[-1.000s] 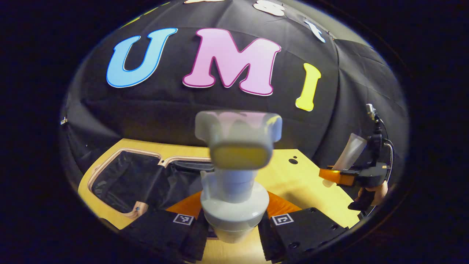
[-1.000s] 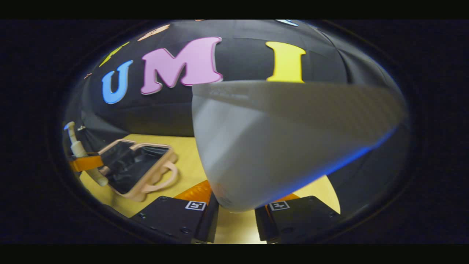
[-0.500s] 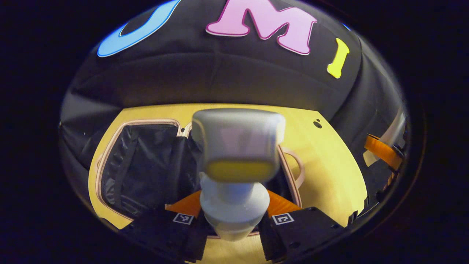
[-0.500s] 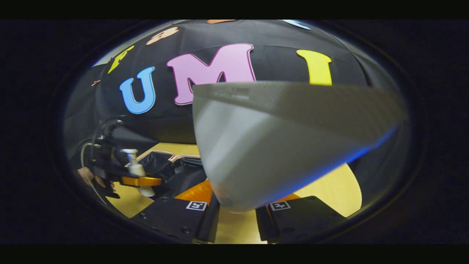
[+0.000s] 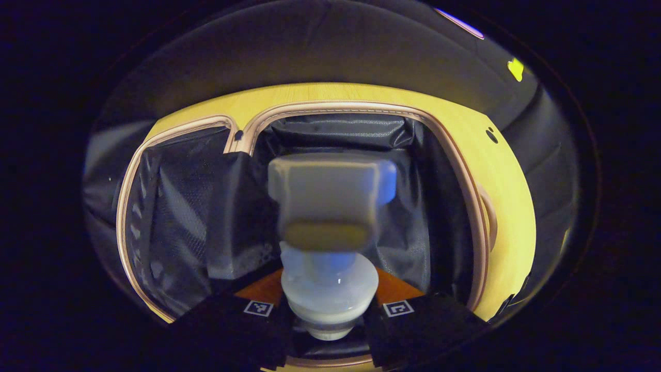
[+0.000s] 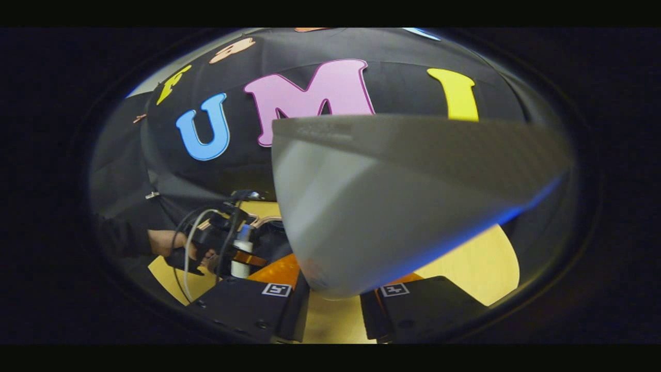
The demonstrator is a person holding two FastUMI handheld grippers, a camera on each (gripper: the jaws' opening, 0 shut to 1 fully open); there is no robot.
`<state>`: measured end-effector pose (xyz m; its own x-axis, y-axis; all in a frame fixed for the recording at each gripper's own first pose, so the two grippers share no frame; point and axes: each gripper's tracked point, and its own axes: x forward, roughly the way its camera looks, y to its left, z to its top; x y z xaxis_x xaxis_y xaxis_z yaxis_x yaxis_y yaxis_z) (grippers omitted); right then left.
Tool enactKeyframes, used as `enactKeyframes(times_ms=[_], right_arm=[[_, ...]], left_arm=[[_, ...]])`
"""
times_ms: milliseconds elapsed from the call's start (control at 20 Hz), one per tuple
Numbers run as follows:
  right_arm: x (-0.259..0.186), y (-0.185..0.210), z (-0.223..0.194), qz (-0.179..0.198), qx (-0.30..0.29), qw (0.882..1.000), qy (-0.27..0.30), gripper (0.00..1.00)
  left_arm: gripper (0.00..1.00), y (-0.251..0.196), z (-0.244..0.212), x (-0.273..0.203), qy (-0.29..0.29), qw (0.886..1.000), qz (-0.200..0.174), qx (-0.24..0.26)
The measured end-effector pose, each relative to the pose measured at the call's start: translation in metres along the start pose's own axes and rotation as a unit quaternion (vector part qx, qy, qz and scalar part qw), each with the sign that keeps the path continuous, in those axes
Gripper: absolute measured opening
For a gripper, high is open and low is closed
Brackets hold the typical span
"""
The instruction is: First open the suitcase, pack the skin care products into it, and then close the suitcase.
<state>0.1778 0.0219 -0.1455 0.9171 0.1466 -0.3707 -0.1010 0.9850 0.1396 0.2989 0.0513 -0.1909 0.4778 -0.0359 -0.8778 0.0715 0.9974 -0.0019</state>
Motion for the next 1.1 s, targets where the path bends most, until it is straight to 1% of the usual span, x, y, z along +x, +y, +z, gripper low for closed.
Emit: enactKeyframes(times_ms=[100,150,200,300,450,550,650,700,800,950,1100], right_arm=[[0.006,0.006,-0.001,0.006,-0.004,1.0,0.004,0.47],[0.009,0.01,0.0,0.009,-0.007,1.0,0.005,0.47],[0.013,0.014,0.001,0.012,-0.01,1.0,0.007,0.47],[0.018,0.022,0.003,0.018,-0.009,1.0,0.01,0.47],[0.026,0.039,0.002,0.025,-0.006,0.999,0.02,0.47],[0.033,0.059,0.001,0.038,-0.015,0.999,0.03,0.47],[0.042,0.075,-0.009,0.046,-0.035,0.997,0.049,0.46],[0.046,0.084,-0.015,0.055,-0.032,0.996,0.06,0.47],[0.057,0.104,-0.031,0.066,-0.006,0.994,0.085,0.47],[0.081,0.13,-0.065,0.07,0.023,0.987,0.14,0.47],[0.101,0.134,-0.106,0.055,0.049,0.976,0.206,0.47]], left_arm=[[0.64,0.001,0.004,0.008,0.008,1.0,0.019,0.007],[0.65,-0.001,0.008,0.006,-0.001,1.0,0.022,0.007],[0.64,-0.002,0.013,0.004,-0.012,1.0,0.022,0.007],[0.64,-0.008,0.02,-0.007,-0.038,0.999,0.009,0.01],[0.69,0.0,0.034,-0.049,-0.108,0.994,0.009,0.018],[0.69,0.01,0.037,-0.088,-0.166,0.986,0.009,0.013],[0.69,0.024,0.022,-0.131,-0.212,0.977,0.016,-0.007],[0.7,0.03,0.012,-0.151,-0.233,0.972,0.015,-0.02],[0.69,0.04,-0.017,-0.185,-0.263,0.964,0.016,-0.043],[0.69,0.058,-0.071,-0.229,-0.279,0.957,0.022,-0.073],[0.69,0.079,-0.123,-0.255,-0.283,0.953,0.037,-0.099]])
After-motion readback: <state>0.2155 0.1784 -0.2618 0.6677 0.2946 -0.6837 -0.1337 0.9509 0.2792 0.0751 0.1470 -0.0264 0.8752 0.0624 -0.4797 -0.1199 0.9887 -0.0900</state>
